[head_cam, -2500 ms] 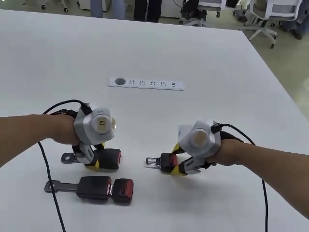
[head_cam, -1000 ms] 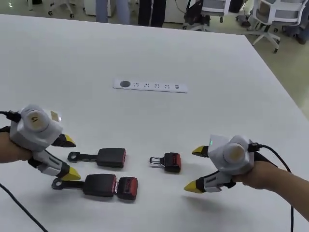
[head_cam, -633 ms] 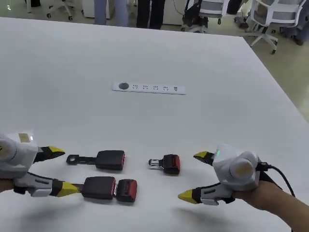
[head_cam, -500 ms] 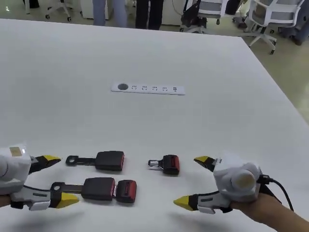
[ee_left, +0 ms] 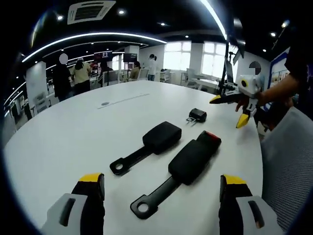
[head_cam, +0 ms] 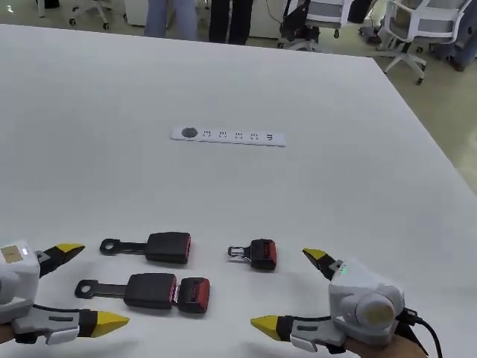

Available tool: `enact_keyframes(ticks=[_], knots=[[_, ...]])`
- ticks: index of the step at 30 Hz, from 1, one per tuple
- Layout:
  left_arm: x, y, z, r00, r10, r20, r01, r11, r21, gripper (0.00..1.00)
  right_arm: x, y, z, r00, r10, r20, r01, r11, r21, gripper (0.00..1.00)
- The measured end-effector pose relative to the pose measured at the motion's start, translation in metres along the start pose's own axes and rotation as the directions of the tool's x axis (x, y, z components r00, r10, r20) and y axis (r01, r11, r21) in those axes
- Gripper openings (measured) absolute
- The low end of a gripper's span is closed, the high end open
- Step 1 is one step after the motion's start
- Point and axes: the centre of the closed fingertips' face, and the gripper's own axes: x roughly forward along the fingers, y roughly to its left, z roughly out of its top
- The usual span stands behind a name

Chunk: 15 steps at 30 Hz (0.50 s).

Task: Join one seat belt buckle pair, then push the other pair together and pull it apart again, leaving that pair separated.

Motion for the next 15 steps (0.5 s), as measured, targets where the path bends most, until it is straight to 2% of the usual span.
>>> enact_keyframes(ticks=[5,8,10,14,15], knots=[[0.0000,0.0040,-0.0027,1.0000,0.004,0.006,-0.004,1.000,0.009,1.00,0.0025,0.0086,-0.0051,0.9996,0.022,-0.019,-0.023,0.999,-0.025,0.99],[-0.0013,0.0046,-0.0036,1.0000,0.008,0.002,-0.008,1.000,0.000,1.00,0.0029,0.0072,-0.0064,0.9997,0.019,-0.017,-0.019,1.000,-0.017,0.99],[-0.0030,0.0062,-0.0043,0.9999,0.012,0.006,-0.012,1.000,0.004,1.00,-0.0013,0.0100,-0.0012,0.9997,0.019,-0.015,-0.019,1.000,-0.011,0.99],[-0.0039,0.0062,-0.0047,0.9999,0.013,0.001,-0.013,1.000,0.015,1.00,-0.0035,0.0085,-0.0024,0.9998,0.012,-0.017,-0.012,1.000,-0.011,0.99],[-0.0039,0.0061,-0.0048,0.9999,0.012,0.001,-0.012,1.000,0.015,1.00,-0.0013,0.0061,-0.0074,0.9997,0.012,-0.019,-0.013,1.000,-0.012,0.99]])
